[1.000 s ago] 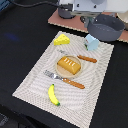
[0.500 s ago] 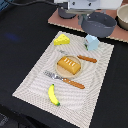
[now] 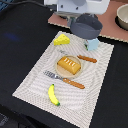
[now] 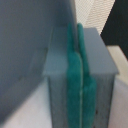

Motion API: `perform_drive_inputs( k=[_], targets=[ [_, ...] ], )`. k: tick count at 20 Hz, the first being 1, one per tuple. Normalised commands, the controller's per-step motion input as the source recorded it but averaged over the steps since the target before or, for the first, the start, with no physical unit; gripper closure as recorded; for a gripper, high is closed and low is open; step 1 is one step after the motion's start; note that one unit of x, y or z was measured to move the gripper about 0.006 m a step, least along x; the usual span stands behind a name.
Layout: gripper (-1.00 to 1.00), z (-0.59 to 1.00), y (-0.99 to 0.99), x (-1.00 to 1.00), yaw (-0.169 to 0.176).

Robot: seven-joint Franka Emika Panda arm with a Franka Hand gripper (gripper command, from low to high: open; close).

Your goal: Interact with the objects in diverse but meaningful ways.

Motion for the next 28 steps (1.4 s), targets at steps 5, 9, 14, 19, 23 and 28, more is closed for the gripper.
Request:
perform_drive_inputs(
  k=[5,9,14,19,23,28],
  targets=[
    [1.0,-0.25,-0.6,-0.96,0.0],
    [1.0,-0.17,-0.57,-0.96,0.0],
    [1.0,-0.07,-0.47,-0.99,0.0],
    [1.0,0.0,-0.33,-1.0,0.0],
    [1.0,0.0,-0.21,-1.0,0.0],
    [1.0,0.0,-0.16,-1.0,0.0]
  ],
)
